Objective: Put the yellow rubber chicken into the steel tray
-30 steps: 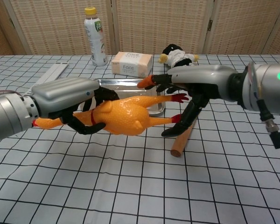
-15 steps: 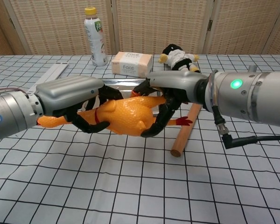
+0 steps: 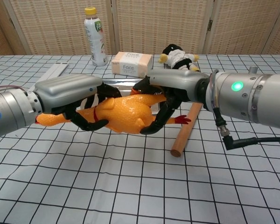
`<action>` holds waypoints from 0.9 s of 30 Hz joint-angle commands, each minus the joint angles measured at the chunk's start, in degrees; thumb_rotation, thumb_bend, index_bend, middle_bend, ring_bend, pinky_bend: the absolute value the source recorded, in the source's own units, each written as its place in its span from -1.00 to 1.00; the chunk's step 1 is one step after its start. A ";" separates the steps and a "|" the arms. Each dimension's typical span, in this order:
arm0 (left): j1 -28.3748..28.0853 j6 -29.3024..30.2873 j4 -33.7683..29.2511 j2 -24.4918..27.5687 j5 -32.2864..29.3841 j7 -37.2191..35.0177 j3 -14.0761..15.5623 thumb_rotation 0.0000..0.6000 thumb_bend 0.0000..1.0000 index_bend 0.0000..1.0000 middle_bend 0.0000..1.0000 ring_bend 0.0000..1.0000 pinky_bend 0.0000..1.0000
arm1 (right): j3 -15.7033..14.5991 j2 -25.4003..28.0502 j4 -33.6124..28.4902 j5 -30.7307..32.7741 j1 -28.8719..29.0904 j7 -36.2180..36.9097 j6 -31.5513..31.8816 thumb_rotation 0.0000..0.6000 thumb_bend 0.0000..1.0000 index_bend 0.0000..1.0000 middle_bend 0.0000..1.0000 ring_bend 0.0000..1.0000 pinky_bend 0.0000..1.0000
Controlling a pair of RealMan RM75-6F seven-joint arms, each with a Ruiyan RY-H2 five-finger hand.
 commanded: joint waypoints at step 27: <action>-0.77 0.40 -2.89 0.62 -2.27 2.07 0.13 1.00 0.48 0.62 0.52 0.17 0.46 | -1.20 7.04 -3.63 -3.74 -0.68 7.02 -5.86 1.00 -0.71 -1.00 -1.00 -1.00 -0.99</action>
